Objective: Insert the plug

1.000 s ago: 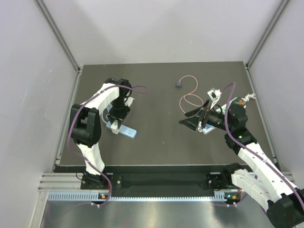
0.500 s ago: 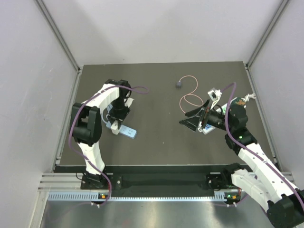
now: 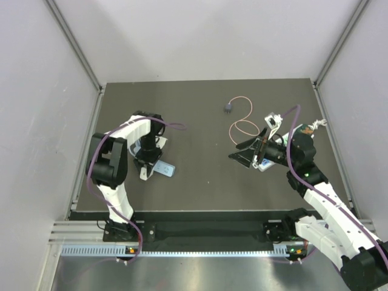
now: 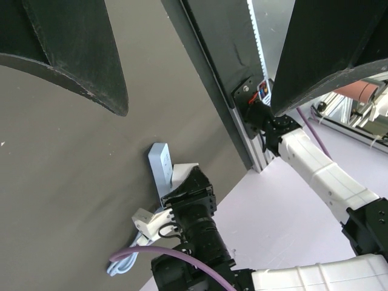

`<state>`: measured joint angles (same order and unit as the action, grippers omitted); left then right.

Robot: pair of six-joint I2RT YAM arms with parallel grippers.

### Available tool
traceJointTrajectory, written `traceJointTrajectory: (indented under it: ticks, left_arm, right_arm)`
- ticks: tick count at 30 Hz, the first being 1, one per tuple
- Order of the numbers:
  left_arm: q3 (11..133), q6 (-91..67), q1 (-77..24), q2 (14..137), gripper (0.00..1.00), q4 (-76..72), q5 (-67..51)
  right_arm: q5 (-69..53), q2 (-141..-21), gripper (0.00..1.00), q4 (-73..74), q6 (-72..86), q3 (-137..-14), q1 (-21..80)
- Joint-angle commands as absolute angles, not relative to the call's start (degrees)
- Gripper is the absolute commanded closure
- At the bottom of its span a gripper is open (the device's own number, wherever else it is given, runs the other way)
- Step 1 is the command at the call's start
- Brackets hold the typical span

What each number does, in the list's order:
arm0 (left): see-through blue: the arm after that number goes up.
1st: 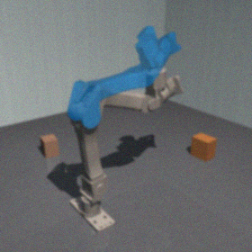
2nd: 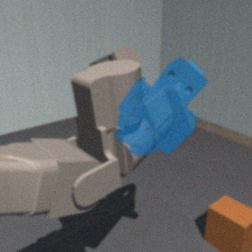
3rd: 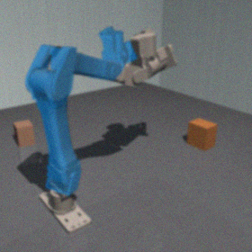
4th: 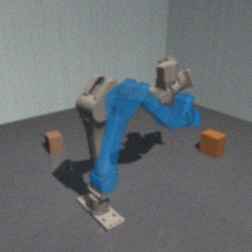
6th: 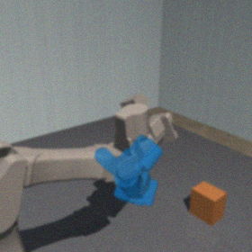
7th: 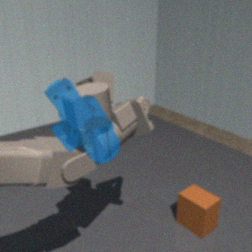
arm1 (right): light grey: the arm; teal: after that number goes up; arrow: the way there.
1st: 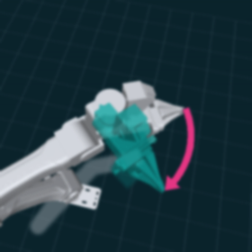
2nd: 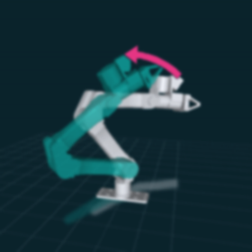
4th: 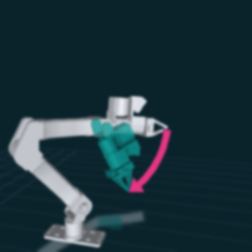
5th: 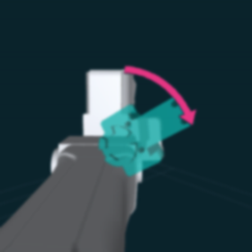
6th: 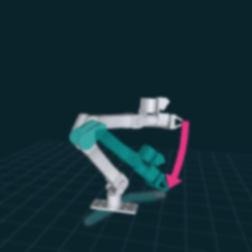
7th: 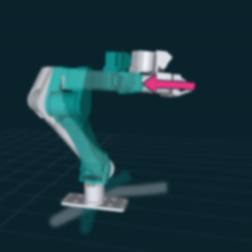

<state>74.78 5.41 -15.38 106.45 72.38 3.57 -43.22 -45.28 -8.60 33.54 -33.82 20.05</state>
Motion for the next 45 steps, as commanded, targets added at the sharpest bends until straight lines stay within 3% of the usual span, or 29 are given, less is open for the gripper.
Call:
traceJointTrajectory:
  ticks: [1,5,9,14,45]
  left_arm:
    - [74.7,4.5,-15.4,108.5,1.0,62.4,0.8]
    - [78.7,4.0,-15.5,108.6,0.98,63.5,1.3]
    - [82.9,3.2,-15.5,108.7,0.73,65.1,3.2]
    - [87.2,3.0,-15.6,108.5,0.61,66.6,4.3]
    - [99.0,3.5,-16.5,112.0,0.46,69.9,6.2]
  right_arm:
    - [-42.9,-45.2,0.0,-8.7,32.6,-36.0,19.5]
    - [-42.2,-44.8,0.0,-8.6,32.9,-35.8,19.5]
    - [-42.1,-44.6,0.0,-8.4,33.2,-35.9,19.6]
    - [-41.7,-44.5,0.0,-7.8,33.1,-35.9,19.6]
    - [-39.7,-47.3,0.0,-4.8,33.5,-36.5,19.6]
